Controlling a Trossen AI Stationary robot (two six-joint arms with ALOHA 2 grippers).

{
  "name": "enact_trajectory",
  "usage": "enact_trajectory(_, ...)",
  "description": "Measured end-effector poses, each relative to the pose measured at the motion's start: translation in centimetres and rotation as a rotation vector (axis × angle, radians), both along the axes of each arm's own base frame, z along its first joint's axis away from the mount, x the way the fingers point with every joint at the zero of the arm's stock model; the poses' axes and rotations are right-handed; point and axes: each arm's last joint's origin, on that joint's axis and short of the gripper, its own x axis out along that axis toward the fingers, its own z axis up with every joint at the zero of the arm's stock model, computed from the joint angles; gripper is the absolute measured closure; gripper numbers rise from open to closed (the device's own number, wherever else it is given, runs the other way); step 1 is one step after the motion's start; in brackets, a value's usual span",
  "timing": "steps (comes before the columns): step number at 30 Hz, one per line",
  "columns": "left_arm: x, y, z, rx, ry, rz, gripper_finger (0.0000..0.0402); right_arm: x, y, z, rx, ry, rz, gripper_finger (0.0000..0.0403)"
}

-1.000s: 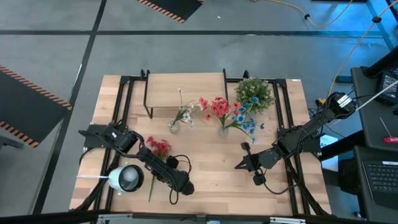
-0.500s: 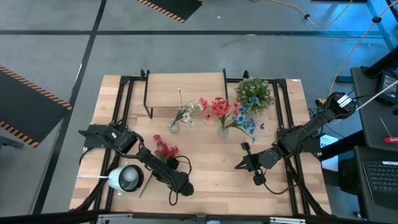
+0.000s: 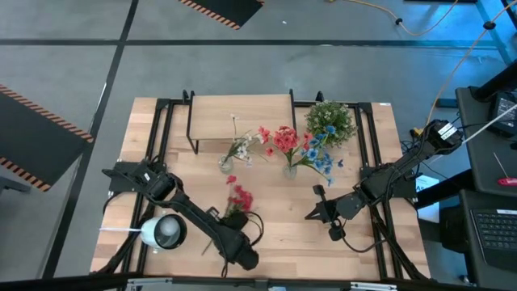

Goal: Pick and place flowers into a vace then onto a shelf
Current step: Put the red flowers into the left transparent vase

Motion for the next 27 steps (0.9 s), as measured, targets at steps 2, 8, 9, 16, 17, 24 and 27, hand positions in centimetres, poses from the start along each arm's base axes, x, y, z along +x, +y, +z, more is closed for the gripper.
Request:
enact_trajectory(2,0.4,-0.1,0.8,0.042,-0.063,-0.048,0.0397,0.0,0.0,0.0,0.0,0.0,0.0,0.0402)
enact_trajectory(8,0.6,-0.2,4.7,0.212,-0.291,-0.183,0.0397,0.0,0.0,0.0,0.003,0.001,-0.003,0.0402)
enact_trajectory(9,0.2,-0.4,5.6,0.249,-0.338,-0.205,0.0397,0.0,0.0,0.0,0.004,0.001,-0.003,0.0402)
enact_trajectory(16,-3.9,-1.6,11.5,0.45,-0.631,-0.356,0.0398,0.0,0.0,0.0,0.003,0.004,-0.003,0.0402)
enact_trajectory(17,-4.7,-1.7,12.0,0.491,-0.675,-0.372,0.0398,0.0,0.0,0.0,0.002,0.004,-0.003,0.0402)
enact_trajectory(24,-9.0,-0.7,11.5,0.645,-0.868,-0.386,0.0398,0.0,0.0,0.0,0.005,0.001,-0.003,0.0402)
enact_trajectory(27,-10.2,0.7,10.0,0.679,-0.891,-0.372,0.0398,0.0,0.0,0.0,0.005,-0.001,-0.002,0.0402)
